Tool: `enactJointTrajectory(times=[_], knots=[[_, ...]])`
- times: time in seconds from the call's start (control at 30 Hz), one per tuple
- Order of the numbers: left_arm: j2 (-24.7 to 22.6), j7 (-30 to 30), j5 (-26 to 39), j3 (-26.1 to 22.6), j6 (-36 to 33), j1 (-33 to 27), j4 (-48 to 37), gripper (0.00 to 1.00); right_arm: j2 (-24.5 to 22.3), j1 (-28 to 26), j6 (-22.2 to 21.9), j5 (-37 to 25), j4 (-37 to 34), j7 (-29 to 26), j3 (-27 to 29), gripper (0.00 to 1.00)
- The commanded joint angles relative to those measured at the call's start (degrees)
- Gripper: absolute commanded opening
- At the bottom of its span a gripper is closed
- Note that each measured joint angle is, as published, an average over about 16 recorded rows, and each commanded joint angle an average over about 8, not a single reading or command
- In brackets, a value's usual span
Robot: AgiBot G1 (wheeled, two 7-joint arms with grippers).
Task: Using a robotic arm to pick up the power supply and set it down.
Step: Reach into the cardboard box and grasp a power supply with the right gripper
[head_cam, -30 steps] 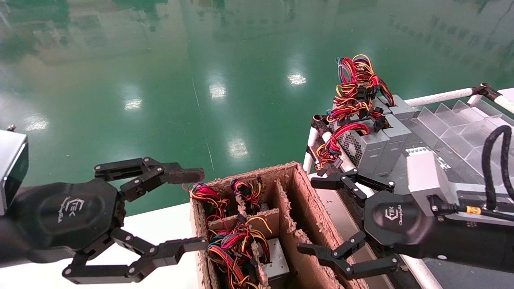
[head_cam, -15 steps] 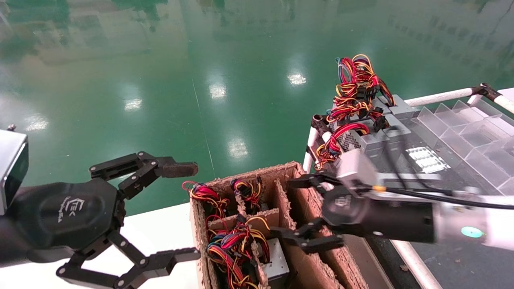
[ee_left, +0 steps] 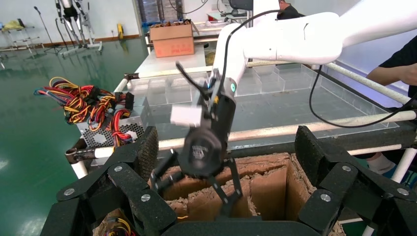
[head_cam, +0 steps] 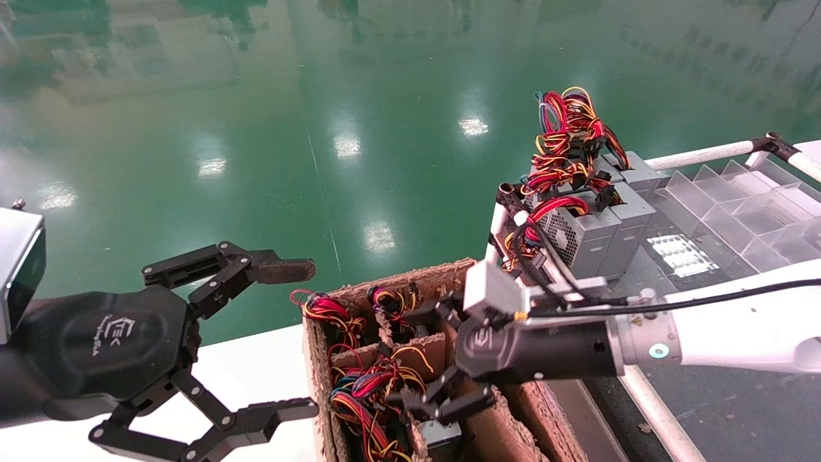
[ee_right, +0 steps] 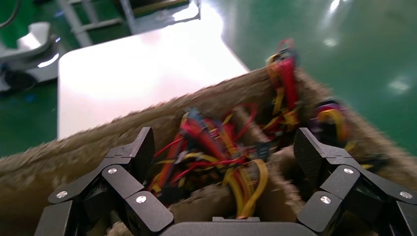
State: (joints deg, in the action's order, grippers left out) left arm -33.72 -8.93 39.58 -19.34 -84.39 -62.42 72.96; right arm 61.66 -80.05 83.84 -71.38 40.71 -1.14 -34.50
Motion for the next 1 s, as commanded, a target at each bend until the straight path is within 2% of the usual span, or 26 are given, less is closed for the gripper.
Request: enactJointTrajectory(times=[0.03, 0.1, 0.13, 0.33, 1.0], knots=[[0.0, 0.0, 0.0, 0.0, 0.0, 0.0, 0.0, 1.00, 0.9, -0.6, 1.1, -0.6, -1.5, 1.3, -0.6, 0.29], [0.0, 0.0, 0.0, 0.0, 0.0, 0.0, 0.0, 1.00, 1.9, -1.1, 0.6, -1.5, -2.6, 2.7, -1.1, 0.05], [0.0, 0.0, 0.0, 0.0, 0.0, 0.0, 0.0, 1.00, 2.3, -1.3, 0.3, -1.9, -3.0, 3.5, -1.2, 0.00], [0.0, 0.0, 0.0, 0.0, 0.0, 0.0, 0.0, 1.00, 4.1, -2.0, -0.5, -2.9, -4.8, 7.0, -1.7, 0.00], [0.0, 0.0, 0.0, 0.0, 0.0, 0.0, 0.0, 1.00, 7.1, -2.5, -1.0, -3.7, -8.9, 13.0, -2.1, 0.00]])
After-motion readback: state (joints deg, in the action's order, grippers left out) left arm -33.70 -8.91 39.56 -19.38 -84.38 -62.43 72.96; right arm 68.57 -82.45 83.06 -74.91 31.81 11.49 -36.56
